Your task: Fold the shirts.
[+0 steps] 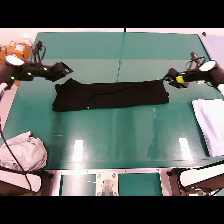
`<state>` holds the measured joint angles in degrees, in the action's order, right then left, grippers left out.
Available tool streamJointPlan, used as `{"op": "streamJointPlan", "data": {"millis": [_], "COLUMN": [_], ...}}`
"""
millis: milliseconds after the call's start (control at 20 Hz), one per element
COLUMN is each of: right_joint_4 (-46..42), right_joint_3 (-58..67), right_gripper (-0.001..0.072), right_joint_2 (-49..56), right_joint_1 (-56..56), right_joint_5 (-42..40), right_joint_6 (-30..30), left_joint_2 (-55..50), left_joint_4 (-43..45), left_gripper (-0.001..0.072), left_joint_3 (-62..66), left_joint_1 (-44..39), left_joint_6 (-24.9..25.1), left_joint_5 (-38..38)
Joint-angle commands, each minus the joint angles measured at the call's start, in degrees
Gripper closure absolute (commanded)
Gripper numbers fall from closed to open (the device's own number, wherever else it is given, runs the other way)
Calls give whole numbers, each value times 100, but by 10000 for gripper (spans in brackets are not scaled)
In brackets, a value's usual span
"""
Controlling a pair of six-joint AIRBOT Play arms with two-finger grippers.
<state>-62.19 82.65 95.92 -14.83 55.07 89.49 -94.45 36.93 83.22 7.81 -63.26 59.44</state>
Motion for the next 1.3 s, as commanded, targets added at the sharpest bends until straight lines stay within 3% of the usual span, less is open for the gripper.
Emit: {"op": "streamJointPlan", "data": {"millis": [0,50,100,150,200,450,650,750,800,850,1050,1250], "right_joint_4": [22,76,225,468,715,1377,2116,2127,2127,2140,2828,4054], "right_joint_3": [409,437,452,452,457,780,946,1012,1086,1204,1720,1860], "right_gripper": [162,161,160,159,160,160,169,501,558,692,695,694], "right_joint_2": [173,275,393,546,710,1757,2205,2221,2221,2218,1888,719], "right_joint_1": [-695,-852,-973,-1082,-1150,-1115,-748,-557,-505,-481,-474,-411], "right_joint_5": [1062,1102,1115,1158,1222,2046,2229,2304,2420,2599,3185,3418], "right_joint_6": [-522,-638,-750,-890,-1082,-1705,-1823,-2013,-2107,-2098,-2094,-1928], "left_joint_2": [-4,-4,-4,-7,-9,-9,-48,-195,-313,-404,-872,-1405], "left_joint_4": [13,-7,-11,-7,22,33,125,203,197,201,160,-142], "left_gripper": [7,7,134,510,674,682,681,681,681,681,681,681], "left_joint_3": [702,785,815,813,813,813,807,793,791,789,802,815], "left_joint_1": [153,133,111,81,44,-402,-1237,-1698,-1906,-2085,-2656,-3198], "left_joint_6": [-409,-442,-444,-442,-439,-485,-417,-422,-424,-426,-595,-782], "left_joint_5": [1661,1893,2063,2168,2216,1869,688,140,-50,-197,-881,-1508]}}
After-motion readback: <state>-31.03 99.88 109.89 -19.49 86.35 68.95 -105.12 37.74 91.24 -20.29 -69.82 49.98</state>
